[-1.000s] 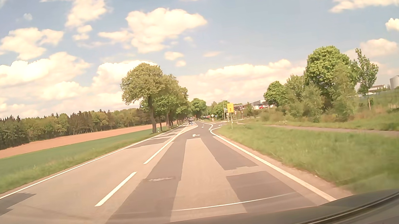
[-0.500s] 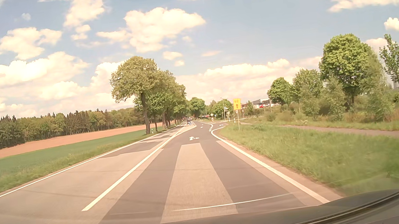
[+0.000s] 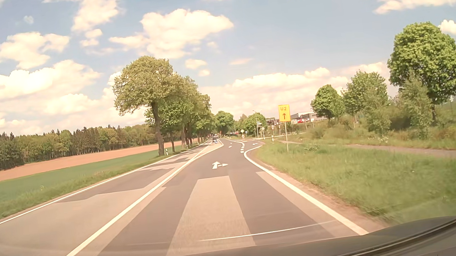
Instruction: Follow the waypoints while adhering to traffic rules and regulations
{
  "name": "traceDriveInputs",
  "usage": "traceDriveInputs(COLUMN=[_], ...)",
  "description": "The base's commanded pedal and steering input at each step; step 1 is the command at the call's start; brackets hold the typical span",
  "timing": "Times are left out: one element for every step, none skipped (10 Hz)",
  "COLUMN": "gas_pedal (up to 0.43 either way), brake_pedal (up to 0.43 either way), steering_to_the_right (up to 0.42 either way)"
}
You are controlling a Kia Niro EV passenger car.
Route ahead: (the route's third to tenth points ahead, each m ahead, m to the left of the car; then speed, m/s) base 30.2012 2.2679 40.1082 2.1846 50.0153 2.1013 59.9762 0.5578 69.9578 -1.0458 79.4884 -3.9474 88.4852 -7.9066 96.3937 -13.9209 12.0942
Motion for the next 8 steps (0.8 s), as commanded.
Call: traceDriveInputs(gas_pedal=[0.0, 0.0, 0.0, 0.0, 0.0, 0.0, 0.0, 0.0], brake_pedal=[0.116, 0.122, 0.128, 0.128, 0.134, 0.134, 0.134, 0.134], steering_to_the_right=[-0.001, -0.001, -0.001, -0.001, -0.001, -0.001, 0.001, 0.001])
